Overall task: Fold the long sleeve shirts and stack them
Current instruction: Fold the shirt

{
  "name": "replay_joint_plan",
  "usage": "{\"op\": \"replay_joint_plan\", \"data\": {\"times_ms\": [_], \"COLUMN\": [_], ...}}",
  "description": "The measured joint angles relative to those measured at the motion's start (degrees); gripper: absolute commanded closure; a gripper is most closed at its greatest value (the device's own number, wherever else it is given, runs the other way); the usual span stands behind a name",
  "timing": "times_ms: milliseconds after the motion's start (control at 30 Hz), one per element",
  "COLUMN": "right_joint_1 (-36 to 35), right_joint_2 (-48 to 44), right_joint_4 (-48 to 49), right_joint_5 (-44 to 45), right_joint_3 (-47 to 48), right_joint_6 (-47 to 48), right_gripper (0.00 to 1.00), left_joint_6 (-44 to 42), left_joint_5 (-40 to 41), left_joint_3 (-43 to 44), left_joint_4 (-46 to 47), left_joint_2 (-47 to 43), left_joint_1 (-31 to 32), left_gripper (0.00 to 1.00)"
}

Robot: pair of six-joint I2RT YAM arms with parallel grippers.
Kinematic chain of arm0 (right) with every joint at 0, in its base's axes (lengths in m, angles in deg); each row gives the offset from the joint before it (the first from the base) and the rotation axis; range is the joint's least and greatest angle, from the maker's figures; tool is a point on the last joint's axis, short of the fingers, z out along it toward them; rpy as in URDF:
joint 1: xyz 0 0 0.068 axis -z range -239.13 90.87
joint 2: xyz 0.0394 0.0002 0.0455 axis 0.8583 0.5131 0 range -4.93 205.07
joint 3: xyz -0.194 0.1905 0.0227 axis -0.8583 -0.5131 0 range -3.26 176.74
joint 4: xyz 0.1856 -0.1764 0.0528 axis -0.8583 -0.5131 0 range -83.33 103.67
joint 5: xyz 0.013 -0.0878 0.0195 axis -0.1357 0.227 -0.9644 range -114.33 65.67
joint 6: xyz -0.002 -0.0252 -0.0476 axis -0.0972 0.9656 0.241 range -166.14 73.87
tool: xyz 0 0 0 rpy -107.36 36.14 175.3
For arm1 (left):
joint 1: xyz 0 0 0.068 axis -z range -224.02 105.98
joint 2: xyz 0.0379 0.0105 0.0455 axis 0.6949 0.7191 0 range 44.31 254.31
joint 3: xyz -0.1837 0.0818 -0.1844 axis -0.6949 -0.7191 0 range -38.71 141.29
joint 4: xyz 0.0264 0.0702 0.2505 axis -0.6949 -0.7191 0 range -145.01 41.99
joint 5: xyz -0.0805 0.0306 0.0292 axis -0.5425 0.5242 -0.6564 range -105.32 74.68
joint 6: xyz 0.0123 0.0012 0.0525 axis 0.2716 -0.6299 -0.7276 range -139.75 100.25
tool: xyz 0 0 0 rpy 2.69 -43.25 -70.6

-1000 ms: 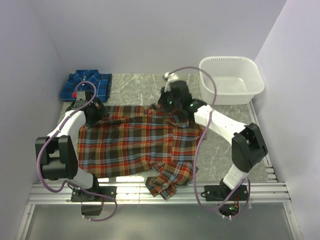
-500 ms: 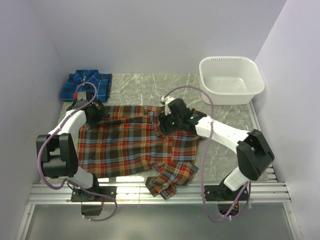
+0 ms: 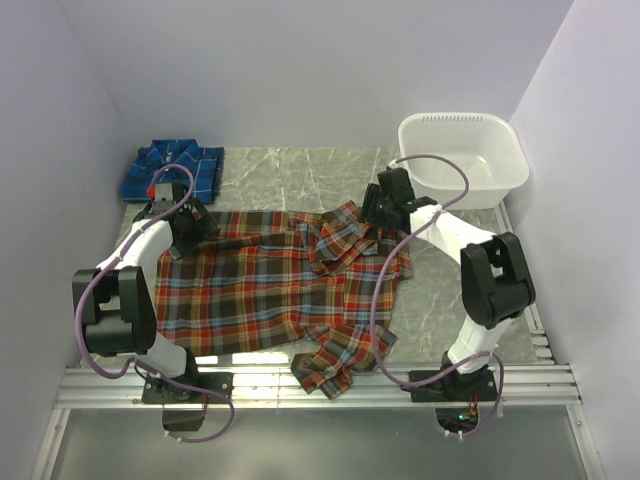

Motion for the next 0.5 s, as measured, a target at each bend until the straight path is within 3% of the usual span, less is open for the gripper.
{"op": "replay_joint_plan", "data": {"times_ms": [300, 500], "right_joint_1": [0.8, 1.0], "right_joint_2": [3.9, 6.6], "right_joint_4": [3.8, 8.8], "right_joint_5": [-0.4, -1.5], "right_joint_3": [-2.6, -2.6], "right_joint_6": [-6.9, -6.8], "right_gripper": [0.4, 0.47], "left_joint_6": [0.0, 0.0], "left_joint_5": [0.0, -0.5], "left_joint_3": [0.0, 0.0], "left_joint_4": [0.0, 0.0], "left_joint_2": [1.2, 1.2], "left_joint_1": [0.0, 0.0], "left_gripper": [0.07, 0.07]}}
